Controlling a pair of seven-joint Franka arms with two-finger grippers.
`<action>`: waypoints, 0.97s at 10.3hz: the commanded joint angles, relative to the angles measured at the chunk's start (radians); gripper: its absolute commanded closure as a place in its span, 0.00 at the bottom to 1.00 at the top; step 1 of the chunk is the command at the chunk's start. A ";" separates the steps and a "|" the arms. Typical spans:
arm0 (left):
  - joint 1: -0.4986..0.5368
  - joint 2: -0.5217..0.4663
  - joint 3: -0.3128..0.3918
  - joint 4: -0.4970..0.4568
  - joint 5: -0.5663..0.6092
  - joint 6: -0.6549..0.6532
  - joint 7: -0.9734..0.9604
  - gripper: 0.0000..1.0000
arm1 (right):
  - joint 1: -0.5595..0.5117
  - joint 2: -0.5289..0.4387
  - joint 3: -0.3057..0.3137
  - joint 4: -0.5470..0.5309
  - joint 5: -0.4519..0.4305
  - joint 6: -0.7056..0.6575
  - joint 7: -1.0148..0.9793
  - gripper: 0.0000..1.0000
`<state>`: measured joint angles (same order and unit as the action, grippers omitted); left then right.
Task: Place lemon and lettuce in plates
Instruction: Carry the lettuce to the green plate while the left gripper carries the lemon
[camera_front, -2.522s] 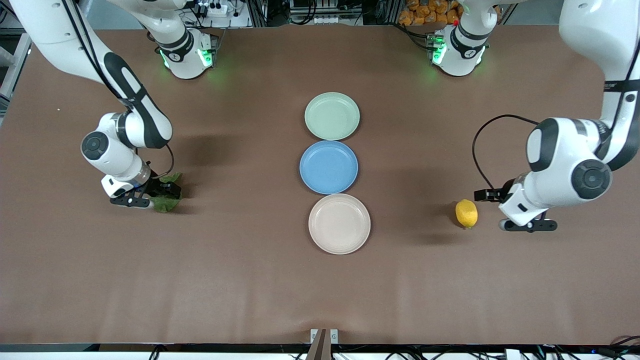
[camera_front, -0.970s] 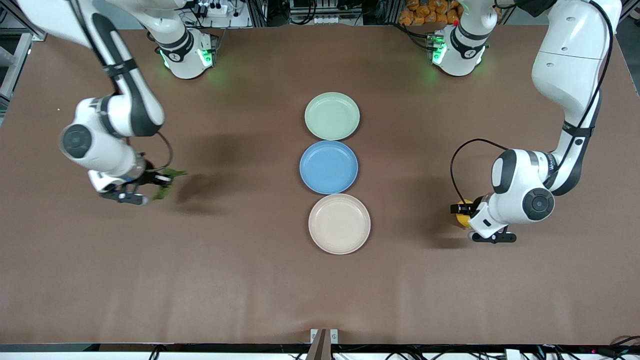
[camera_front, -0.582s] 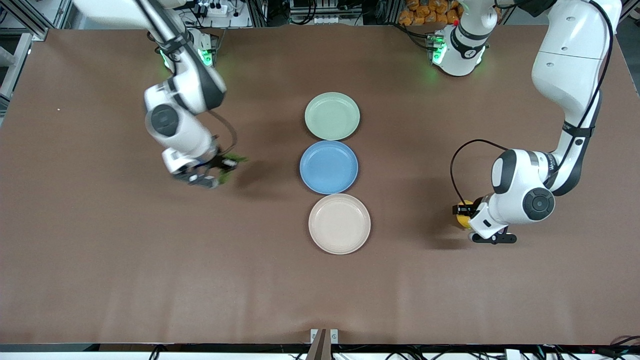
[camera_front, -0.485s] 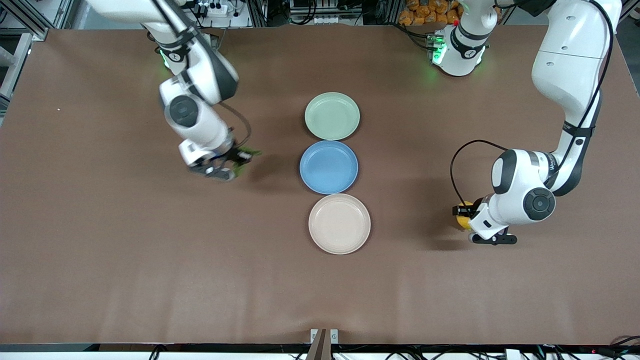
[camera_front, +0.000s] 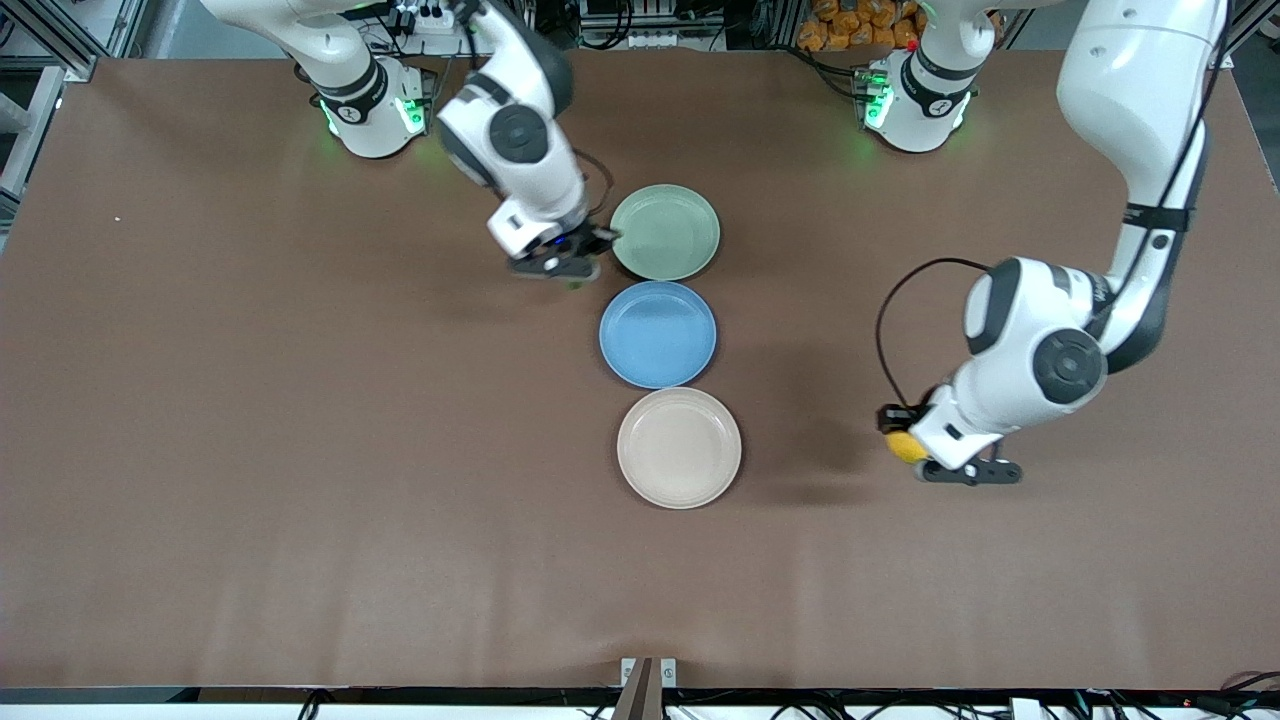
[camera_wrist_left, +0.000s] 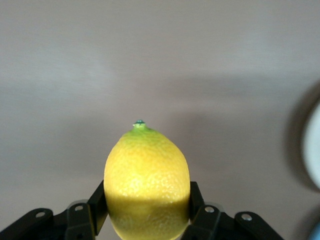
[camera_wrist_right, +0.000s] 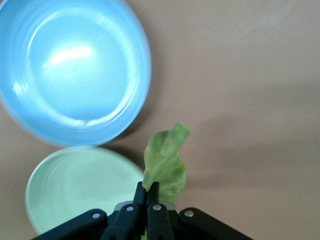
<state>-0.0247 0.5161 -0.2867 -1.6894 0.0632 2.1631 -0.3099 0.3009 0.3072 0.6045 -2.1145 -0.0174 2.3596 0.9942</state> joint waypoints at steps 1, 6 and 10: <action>-0.070 0.053 -0.026 0.092 -0.003 -0.008 -0.147 1.00 | 0.081 0.096 -0.003 0.083 -0.009 0.000 0.047 1.00; -0.219 0.120 -0.025 0.108 -0.091 0.157 -0.323 1.00 | 0.170 0.296 -0.002 0.220 -0.243 -0.003 0.316 0.39; -0.346 0.252 -0.014 0.145 -0.082 0.363 -0.498 1.00 | 0.167 0.212 0.005 0.220 -0.250 -0.080 0.307 0.00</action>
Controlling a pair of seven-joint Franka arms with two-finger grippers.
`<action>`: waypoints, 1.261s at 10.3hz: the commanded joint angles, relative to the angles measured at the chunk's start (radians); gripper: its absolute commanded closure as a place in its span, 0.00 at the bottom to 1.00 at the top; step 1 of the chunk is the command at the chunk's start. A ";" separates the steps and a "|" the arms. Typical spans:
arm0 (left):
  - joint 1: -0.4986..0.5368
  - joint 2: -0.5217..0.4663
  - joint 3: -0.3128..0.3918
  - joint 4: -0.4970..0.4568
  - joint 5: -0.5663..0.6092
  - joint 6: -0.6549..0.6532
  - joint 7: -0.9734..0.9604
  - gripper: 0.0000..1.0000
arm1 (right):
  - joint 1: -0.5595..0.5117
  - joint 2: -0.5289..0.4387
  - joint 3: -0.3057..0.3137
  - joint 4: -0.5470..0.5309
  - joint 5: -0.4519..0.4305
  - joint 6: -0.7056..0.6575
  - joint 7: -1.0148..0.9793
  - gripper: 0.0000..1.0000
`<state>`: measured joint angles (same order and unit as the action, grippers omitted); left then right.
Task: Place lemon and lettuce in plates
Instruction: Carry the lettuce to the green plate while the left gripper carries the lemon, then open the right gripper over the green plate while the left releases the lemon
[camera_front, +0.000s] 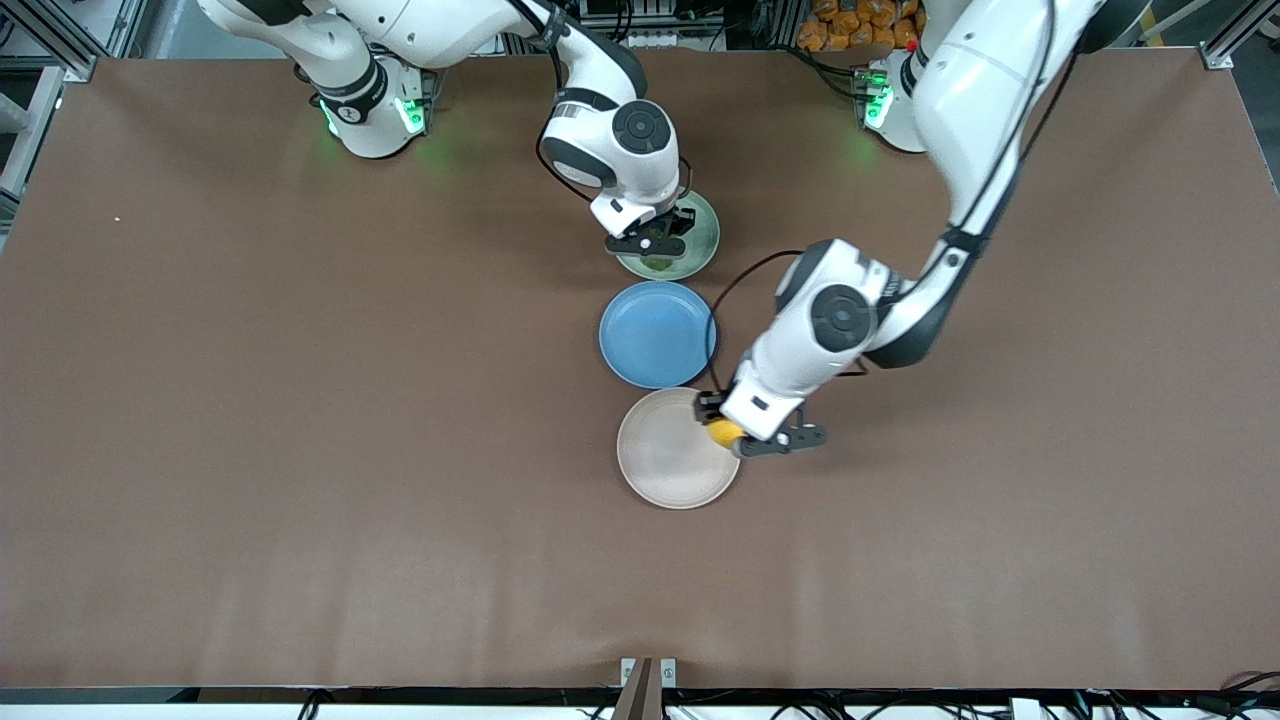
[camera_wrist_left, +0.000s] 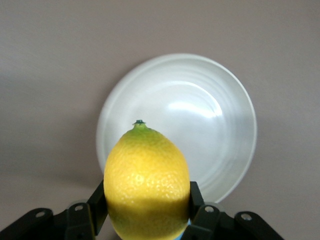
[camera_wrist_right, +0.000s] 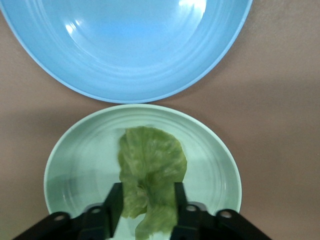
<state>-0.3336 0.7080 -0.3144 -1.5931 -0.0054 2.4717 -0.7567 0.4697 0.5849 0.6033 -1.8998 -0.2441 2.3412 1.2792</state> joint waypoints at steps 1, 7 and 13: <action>-0.053 0.083 0.014 0.047 -0.010 0.099 -0.071 1.00 | -0.009 -0.104 0.010 0.004 -0.018 -0.118 0.016 0.00; -0.081 0.116 0.069 0.045 -0.011 0.124 -0.075 0.30 | -0.198 -0.267 0.026 -0.051 0.055 -0.180 -0.269 0.00; -0.039 -0.091 0.136 0.047 0.068 -0.139 -0.055 0.00 | -0.479 -0.324 -0.147 0.005 0.128 -0.342 -0.821 0.00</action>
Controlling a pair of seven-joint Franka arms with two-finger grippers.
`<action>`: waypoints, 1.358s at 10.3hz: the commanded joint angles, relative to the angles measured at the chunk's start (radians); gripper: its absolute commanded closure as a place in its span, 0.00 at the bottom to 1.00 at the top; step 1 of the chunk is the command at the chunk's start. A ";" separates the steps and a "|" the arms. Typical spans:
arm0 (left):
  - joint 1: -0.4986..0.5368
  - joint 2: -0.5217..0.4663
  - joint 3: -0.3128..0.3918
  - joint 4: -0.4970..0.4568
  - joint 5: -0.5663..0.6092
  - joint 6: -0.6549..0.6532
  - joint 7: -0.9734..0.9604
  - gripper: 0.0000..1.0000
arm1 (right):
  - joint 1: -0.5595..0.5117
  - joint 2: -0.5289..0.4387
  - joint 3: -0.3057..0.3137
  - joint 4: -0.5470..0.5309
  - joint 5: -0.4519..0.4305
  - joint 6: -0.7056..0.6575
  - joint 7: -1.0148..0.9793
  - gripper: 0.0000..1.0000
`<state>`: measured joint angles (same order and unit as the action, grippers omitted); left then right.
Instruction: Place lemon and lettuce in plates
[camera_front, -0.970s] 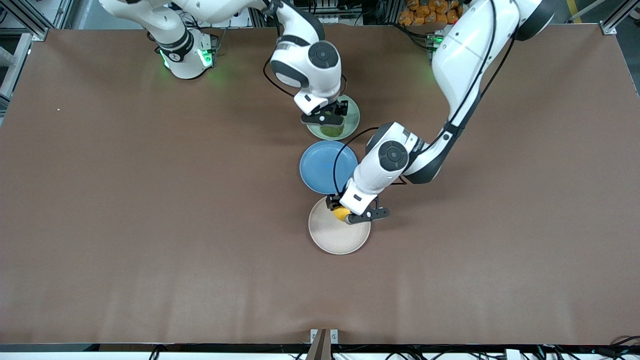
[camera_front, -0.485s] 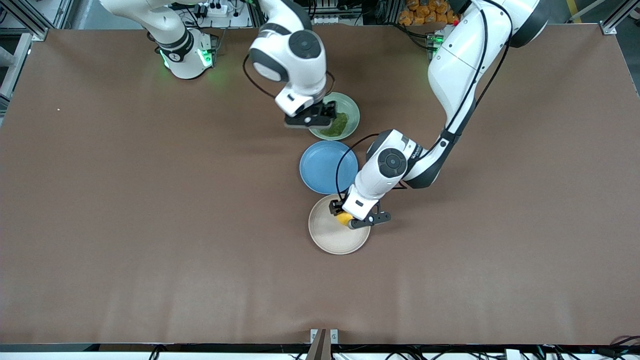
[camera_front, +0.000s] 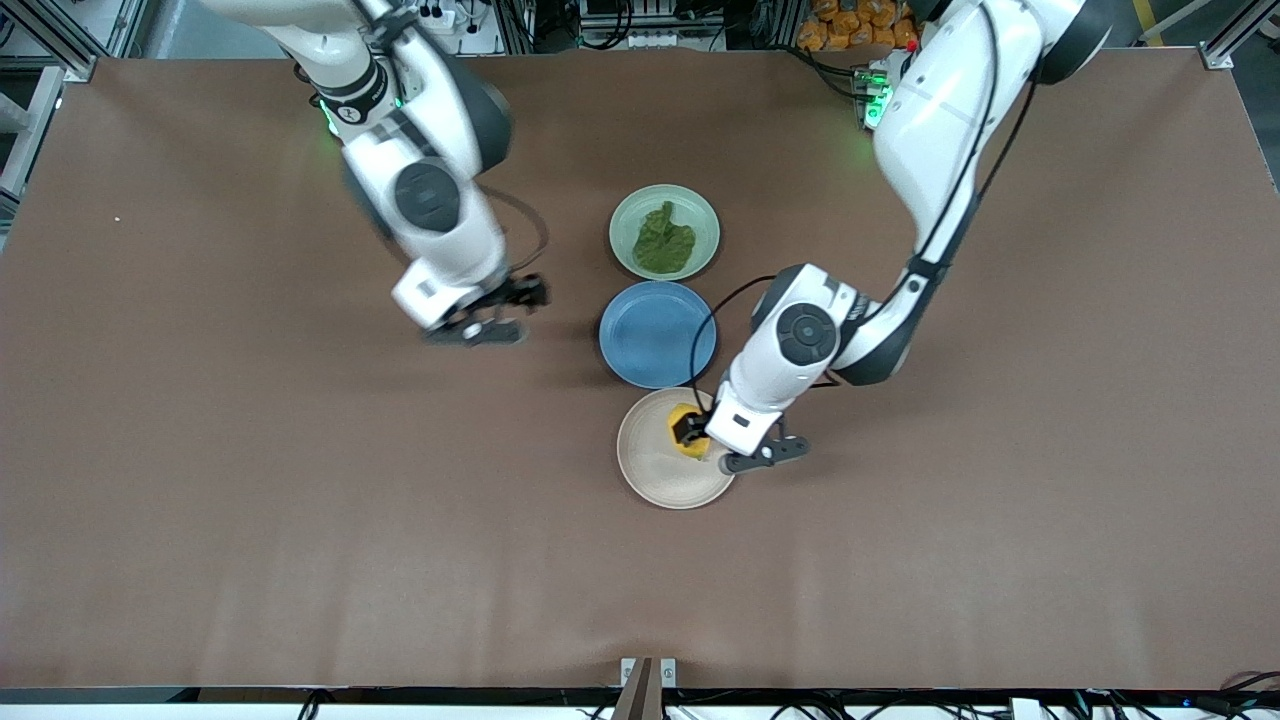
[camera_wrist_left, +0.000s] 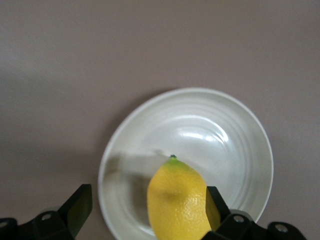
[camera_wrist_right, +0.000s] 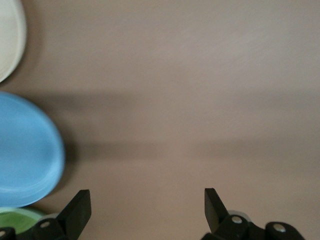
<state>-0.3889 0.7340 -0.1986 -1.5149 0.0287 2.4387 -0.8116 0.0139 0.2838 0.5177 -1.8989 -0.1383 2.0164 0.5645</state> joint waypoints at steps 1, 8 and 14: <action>0.048 -0.167 0.021 -0.031 0.036 -0.169 0.024 0.00 | -0.061 -0.023 -0.105 0.015 0.022 -0.016 -0.188 0.00; 0.208 -0.413 0.019 0.100 0.169 -0.752 0.372 0.00 | -0.126 -0.124 -0.430 0.139 0.025 -0.059 -0.554 0.00; 0.326 -0.613 0.039 0.091 0.116 -0.866 0.523 0.00 | -0.114 -0.185 -0.444 0.435 0.070 -0.493 -0.408 0.00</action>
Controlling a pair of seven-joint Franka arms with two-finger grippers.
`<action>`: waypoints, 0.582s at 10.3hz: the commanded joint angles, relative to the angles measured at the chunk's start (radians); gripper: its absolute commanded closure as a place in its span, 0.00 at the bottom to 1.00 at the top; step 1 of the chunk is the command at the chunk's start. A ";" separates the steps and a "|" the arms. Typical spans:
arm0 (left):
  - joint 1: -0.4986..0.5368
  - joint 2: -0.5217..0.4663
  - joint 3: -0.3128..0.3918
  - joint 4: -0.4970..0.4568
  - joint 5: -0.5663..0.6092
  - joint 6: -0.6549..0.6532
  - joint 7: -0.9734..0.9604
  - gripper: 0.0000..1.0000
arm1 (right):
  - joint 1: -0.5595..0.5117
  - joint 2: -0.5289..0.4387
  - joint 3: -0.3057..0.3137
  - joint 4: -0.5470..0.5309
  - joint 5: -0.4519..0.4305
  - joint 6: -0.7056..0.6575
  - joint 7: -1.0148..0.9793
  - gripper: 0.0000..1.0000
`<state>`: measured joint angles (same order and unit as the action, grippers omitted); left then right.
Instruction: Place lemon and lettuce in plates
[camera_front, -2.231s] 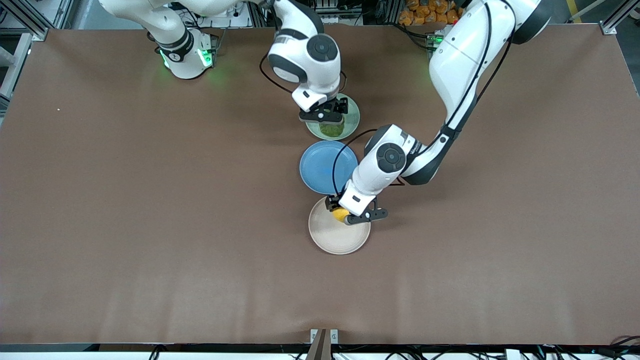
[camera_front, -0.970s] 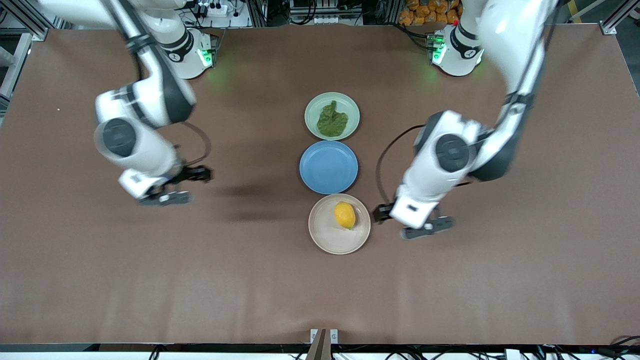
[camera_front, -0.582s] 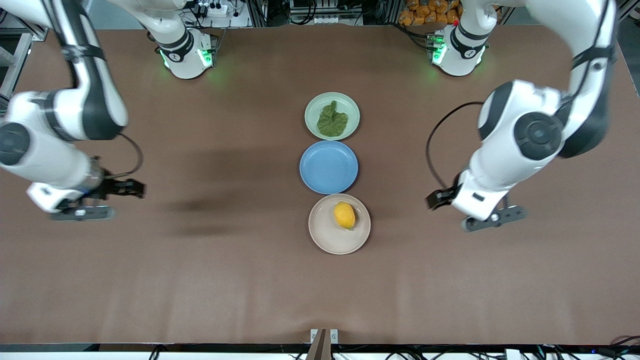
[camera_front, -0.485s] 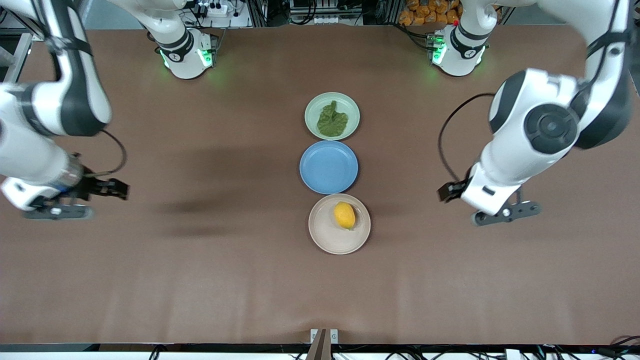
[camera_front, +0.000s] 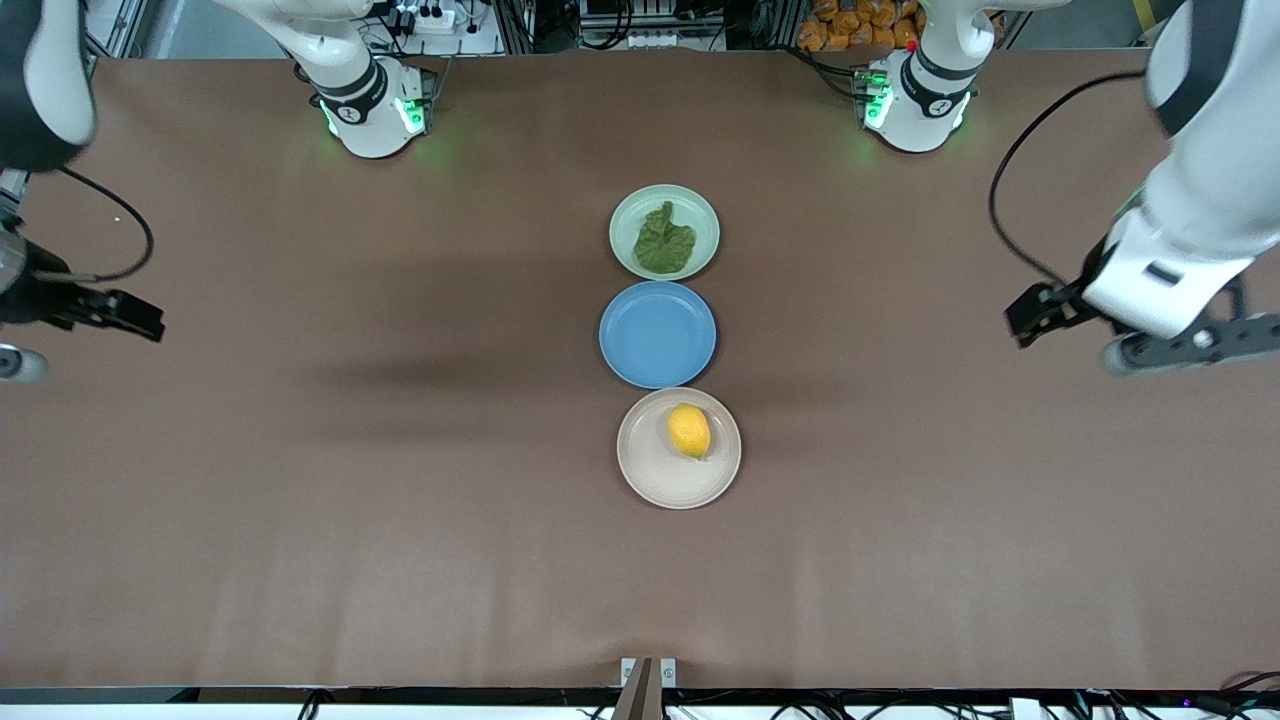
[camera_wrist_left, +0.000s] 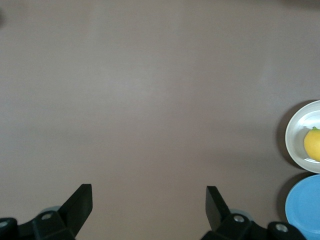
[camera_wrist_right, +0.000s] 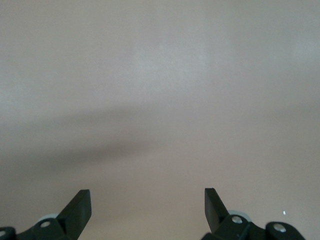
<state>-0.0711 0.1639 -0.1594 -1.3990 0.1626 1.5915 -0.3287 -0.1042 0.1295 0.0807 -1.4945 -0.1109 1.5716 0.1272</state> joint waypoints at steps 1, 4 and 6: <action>0.025 -0.072 0.007 -0.035 -0.052 -0.022 0.068 0.00 | 0.000 -0.071 -0.027 0.031 0.098 -0.057 0.029 0.00; 0.039 -0.118 0.020 -0.055 -0.069 -0.059 0.112 0.00 | 0.006 -0.111 -0.061 0.086 0.116 -0.103 0.025 0.00; 0.047 -0.130 0.026 -0.057 -0.071 -0.065 0.126 0.00 | 0.006 -0.111 -0.081 0.096 0.112 -0.107 0.019 0.00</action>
<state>-0.0361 0.0691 -0.1395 -1.4256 0.1178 1.5331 -0.2329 -0.1047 0.0131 0.0177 -1.4172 -0.0127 1.4792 0.1442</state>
